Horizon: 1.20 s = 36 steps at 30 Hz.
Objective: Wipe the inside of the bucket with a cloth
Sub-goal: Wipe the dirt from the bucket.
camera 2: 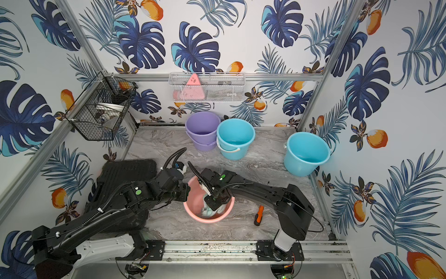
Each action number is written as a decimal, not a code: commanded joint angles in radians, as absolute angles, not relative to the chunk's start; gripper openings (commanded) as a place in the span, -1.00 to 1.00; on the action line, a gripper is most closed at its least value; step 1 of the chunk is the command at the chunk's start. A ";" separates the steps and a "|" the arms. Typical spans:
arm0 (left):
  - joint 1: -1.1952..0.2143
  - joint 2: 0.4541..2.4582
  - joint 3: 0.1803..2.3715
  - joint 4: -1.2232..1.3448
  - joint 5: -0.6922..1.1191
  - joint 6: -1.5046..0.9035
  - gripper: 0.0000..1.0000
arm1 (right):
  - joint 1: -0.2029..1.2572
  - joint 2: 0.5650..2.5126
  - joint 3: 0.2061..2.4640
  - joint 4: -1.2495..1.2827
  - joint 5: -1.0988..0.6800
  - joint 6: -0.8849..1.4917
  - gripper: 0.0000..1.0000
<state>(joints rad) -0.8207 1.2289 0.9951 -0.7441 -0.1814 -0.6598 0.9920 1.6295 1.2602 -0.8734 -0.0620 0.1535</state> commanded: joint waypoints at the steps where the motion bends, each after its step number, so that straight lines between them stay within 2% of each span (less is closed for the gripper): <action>1: -0.822 1.226 0.995 -0.704 -0.183 -0.663 -1.00 | 0.991 1.579 1.302 -0.977 -0.108 0.184 -0.97; 11: -0.822 1.226 0.989 -0.692 -0.180 -0.666 -1.00 | 0.991 1.456 1.376 -1.050 -0.328 0.295 -0.91; 22: -0.822 1.235 0.994 -0.690 -0.175 -0.665 -1.00 | 0.992 1.433 1.218 -0.729 -0.422 0.504 -1.00; 30: -0.822 1.248 1.000 -0.689 -0.172 -0.662 -1.00 | 0.992 1.496 1.107 -0.606 -0.349 0.563 -1.00; 36: -0.824 1.258 1.011 -0.691 -0.163 -0.658 -1.00 | 0.998 1.558 1.094 -0.627 -0.227 0.566 -1.00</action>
<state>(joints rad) -0.8219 1.2537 1.0016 -0.7292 -0.1669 -0.6594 0.9939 1.5410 1.0954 -0.6510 -0.3103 0.5484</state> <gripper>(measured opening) 0.169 0.113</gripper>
